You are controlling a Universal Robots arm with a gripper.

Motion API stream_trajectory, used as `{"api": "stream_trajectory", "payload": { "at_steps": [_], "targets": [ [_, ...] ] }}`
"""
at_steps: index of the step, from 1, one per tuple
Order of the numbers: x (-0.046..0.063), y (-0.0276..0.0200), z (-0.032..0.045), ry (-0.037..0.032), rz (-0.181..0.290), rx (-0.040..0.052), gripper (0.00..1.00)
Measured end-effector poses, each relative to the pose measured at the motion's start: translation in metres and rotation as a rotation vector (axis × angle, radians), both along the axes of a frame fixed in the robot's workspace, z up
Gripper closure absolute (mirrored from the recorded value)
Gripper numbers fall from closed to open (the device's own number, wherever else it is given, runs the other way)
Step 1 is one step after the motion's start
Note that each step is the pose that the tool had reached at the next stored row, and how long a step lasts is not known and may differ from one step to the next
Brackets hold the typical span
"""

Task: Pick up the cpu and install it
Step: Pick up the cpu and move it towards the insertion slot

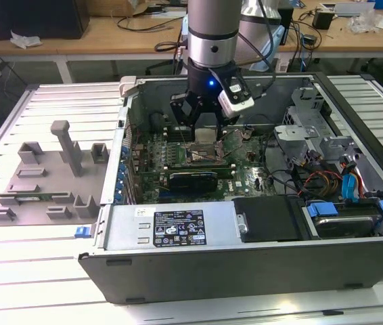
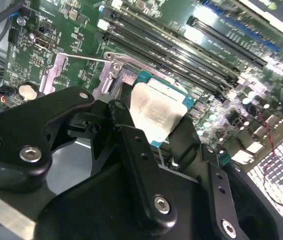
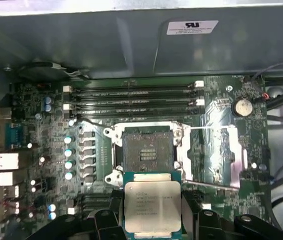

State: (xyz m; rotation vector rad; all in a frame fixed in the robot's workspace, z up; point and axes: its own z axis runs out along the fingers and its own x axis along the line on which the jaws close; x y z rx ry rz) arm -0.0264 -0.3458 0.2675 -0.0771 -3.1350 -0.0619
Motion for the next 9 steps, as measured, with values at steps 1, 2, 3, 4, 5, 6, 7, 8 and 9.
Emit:
{"api": "stream_trajectory", "payload": {
  "at_steps": [1, 2, 3, 4, 5, 6, 7, 8, 9],
  "targets": [
    [0.001, 0.0017, -0.0018, -0.0001, 0.002, 0.0001, 0.45],
    [0.001, 0.0050, -0.0049, -0.0002, 0.008, -0.0001, 0.45],
    [0.001, 0.0077, -0.0072, -0.0005, 0.012, 0.0001, 0.45],
    [0.002, 0.0094, -0.0087, -0.0007, 0.014, 0.0001, 0.45],
    [0.002, 0.0107, -0.0101, -0.0009, 0.015, 0.0001, 0.45],
    [0.002, 0.0135, -0.0137, -0.0011, 0.016, 0.0000, 0.45],
    [0.002, 0.0151, -0.0156, -0.0013, 0.016, 0.0001, 0.45],
    [0.001, 0.0164, -0.0171, -0.0014, 0.016, 0.0001, 0.45],
    [0.001, 0.0182, -0.0193, -0.0016, 0.016, 0.0001, 0.45]
  ]
}}
